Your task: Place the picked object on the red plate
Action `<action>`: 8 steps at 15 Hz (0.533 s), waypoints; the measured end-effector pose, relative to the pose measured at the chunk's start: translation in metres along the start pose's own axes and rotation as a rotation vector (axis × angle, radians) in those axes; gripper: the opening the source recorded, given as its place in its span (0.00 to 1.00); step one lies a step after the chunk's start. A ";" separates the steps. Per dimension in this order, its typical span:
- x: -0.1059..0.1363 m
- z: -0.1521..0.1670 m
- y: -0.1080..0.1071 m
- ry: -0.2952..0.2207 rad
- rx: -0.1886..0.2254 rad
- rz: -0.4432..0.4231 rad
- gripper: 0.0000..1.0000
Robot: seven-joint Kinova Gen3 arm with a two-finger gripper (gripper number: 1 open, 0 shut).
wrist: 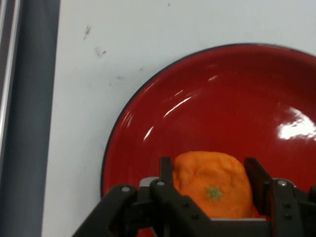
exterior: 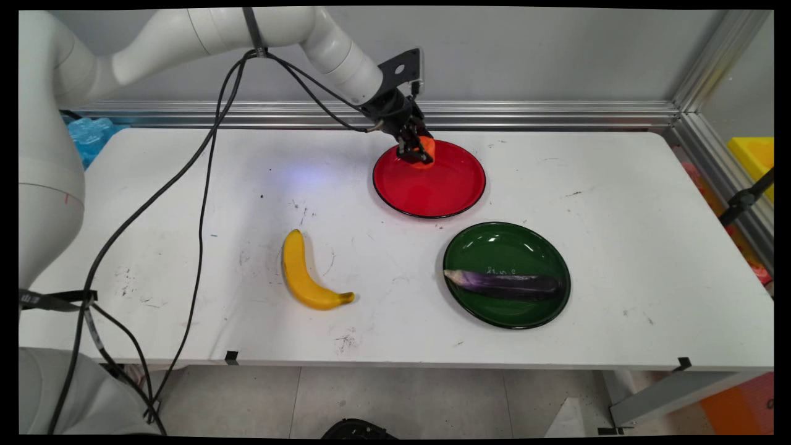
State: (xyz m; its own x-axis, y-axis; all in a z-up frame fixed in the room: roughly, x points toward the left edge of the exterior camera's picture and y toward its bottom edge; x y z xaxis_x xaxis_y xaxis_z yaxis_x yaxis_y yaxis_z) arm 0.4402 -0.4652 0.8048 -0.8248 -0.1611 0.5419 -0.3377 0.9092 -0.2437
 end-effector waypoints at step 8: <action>-0.020 0.013 -0.014 0.005 -0.028 -0.021 0.00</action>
State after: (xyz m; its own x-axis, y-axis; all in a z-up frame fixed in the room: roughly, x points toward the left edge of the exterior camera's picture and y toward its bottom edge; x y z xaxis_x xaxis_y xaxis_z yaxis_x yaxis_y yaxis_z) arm 0.4559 -0.4795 0.7870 -0.8155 -0.1789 0.5504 -0.3424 0.9159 -0.2097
